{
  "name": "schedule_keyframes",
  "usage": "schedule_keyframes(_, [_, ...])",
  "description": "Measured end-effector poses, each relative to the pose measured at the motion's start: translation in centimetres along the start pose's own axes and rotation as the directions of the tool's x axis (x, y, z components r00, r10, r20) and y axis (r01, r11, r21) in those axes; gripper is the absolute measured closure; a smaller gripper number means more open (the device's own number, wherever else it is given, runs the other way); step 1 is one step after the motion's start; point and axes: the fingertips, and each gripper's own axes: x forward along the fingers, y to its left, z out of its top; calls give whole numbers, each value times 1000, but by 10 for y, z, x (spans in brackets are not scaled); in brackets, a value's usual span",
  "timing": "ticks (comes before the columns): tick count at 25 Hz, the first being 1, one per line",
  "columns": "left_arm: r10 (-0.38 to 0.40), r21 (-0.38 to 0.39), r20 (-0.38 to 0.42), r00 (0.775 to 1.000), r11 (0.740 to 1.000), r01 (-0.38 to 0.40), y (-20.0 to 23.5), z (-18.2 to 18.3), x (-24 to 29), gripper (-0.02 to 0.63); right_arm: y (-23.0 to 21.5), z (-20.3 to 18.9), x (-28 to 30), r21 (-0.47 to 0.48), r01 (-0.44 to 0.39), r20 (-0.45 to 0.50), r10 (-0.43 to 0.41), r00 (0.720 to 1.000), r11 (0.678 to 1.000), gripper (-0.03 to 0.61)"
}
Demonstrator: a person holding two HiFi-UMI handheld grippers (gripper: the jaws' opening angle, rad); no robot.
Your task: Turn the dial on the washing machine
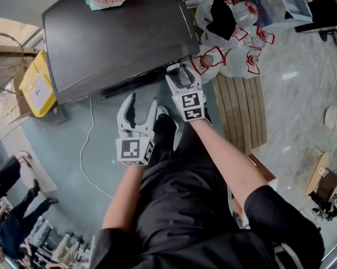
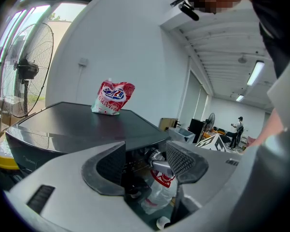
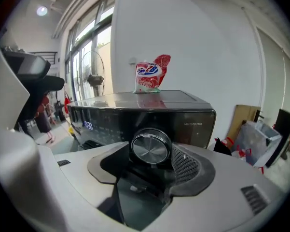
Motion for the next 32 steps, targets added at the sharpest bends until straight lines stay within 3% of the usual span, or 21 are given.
schedule_keyframes(3, [3, -2, -4, 1000, 1000, -3, 1, -1, -2, 373, 1, -3, 4, -78, 16, -25, -18, 1000, 997, 336])
schedule_keyframes(6, [3, 0, 0, 1000, 1000, -3, 2, -2, -3, 373, -1, -4, 7, -87, 26, -39, -30, 999, 996, 336])
schedule_keyframes(14, [5, -2, -3, 1000, 1000, -5, 2, -2, -3, 373, -6, -4, 7, 153, -29, -2, 29, 1000, 988, 336])
schedule_keyframes(20, [2, 4, -9, 1000, 1000, -2, 1, -3, -2, 373, -10, -3, 6, 310, -78, 44, 68, 997, 948, 336])
schedule_keyframes(23, [2, 3, -20, 1000, 1000, -2, 1, -5, -3, 373, -10, -4, 6, 344, -101, 60, 85, 995, 934, 336])
schedule_keyframes(27, [0, 1, -11, 1000, 1000, 0, 2, -4, -2, 373, -9, -2, 5, 283, -91, 53, 80, 995, 955, 336])
schedule_keyframes(32, [3, -3, -12, 1000, 1000, -3, 0, -6, -2, 373, -2, -2, -1, 30, -4, 8, 4, 1000, 1000, 324])
